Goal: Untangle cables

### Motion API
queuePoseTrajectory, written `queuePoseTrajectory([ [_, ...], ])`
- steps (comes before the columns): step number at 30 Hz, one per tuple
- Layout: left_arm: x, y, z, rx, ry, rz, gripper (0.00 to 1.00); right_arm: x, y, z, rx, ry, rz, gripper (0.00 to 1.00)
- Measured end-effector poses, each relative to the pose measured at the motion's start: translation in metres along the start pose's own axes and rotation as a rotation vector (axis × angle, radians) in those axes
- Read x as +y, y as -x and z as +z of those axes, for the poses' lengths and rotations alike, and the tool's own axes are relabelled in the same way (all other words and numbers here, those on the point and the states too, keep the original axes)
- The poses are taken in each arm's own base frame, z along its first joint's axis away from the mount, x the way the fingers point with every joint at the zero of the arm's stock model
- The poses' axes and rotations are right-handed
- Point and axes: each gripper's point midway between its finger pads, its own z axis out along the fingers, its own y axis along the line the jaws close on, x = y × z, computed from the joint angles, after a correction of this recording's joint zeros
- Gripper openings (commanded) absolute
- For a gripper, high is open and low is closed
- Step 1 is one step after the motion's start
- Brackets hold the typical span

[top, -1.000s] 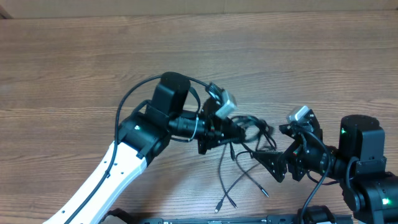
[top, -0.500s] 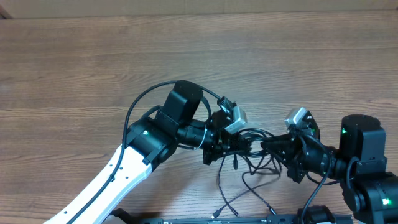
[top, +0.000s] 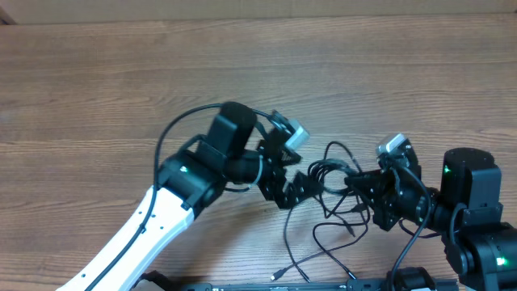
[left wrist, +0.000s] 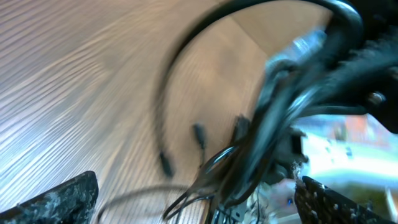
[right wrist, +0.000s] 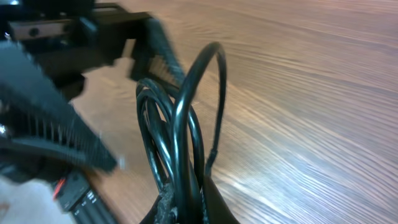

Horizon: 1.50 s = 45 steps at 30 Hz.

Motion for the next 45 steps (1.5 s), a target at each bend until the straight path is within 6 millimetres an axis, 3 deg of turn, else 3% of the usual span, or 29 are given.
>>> queuePoseTrajectory([
  [3,0.019,0.002,-0.010,-0.020,0.053,-0.160,1.00,-0.012,0.004,0.000,-0.012,-0.071,0.044,0.04],
  [7,0.028,0.004,-0.018,-0.037,0.061,-0.303,0.99,-0.023,0.008,-0.002,-0.029,-0.130,0.083,0.04],
  [13,0.014,0.008,-0.018,-0.033,-0.029,-0.383,1.00,-0.027,0.018,-0.003,-0.070,-0.151,0.092,0.04],
  [21,-0.006,0.019,-0.012,-0.053,-0.099,-0.315,0.99,-0.017,0.020,-0.002,-0.080,-0.091,0.116,0.04],
  [27,-0.020,0.025,-0.007,-0.064,-0.135,-0.256,0.74,-0.005,0.027,-0.001,-0.104,-0.016,0.159,0.04],
  [33,-0.025,0.023,-0.004,-0.054,-0.145,-0.248,0.33,0.005,0.030,-0.002,-0.112,0.048,0.183,0.04],
  [37,-0.024,0.024,-0.004,-0.059,-0.138,-0.249,0.11,0.009,0.030,-0.002,-0.112,0.070,0.186,0.04],
  [39,-0.024,0.025,-0.004,-0.064,-0.138,-0.242,0.04,0.010,0.030,-0.002,-0.112,0.078,0.189,0.04],
  [45,-0.024,0.026,-0.004,-0.067,-0.139,-0.238,0.04,0.010,0.030,-0.002,-0.111,0.078,0.189,0.05],
])
